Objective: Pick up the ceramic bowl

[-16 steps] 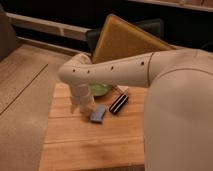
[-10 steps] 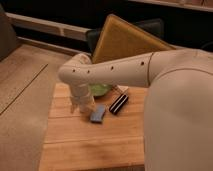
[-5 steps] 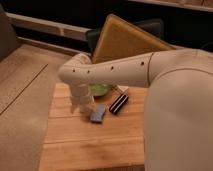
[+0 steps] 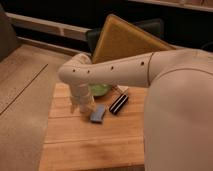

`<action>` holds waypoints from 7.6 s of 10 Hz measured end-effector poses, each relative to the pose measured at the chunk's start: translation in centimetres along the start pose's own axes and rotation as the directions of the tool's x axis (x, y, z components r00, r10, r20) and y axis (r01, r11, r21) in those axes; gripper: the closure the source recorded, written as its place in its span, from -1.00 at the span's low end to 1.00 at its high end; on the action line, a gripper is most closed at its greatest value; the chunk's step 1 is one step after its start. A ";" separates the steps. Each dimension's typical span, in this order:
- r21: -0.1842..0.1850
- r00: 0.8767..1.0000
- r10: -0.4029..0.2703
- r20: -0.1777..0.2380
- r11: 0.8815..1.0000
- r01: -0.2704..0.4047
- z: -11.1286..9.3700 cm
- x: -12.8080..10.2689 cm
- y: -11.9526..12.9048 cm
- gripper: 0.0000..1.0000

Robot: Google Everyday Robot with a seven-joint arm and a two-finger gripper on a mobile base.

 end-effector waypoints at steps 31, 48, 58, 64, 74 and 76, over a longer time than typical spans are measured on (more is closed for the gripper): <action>-0.151 0.911 0.229 0.344 0.971 -0.187 2.9 -22.9 -23.4 -0.30; -0.201 0.992 -0.055 0.111 0.977 0.076 11.4 -25.2 -11.4 -0.30; -0.048 0.988 -0.087 0.125 0.994 0.093 10.0 -28.2 -11.8 -0.30; 0.020 0.998 0.034 0.052 0.999 -0.035 11.7 -25.7 -15.2 -0.30; -0.087 0.998 -0.027 -0.056 0.996 0.022 16.9 -25.6 -10.3 0.91; -0.078 0.999 -0.030 -0.013 0.997 0.029 15.5 -26.9 -10.6 1.00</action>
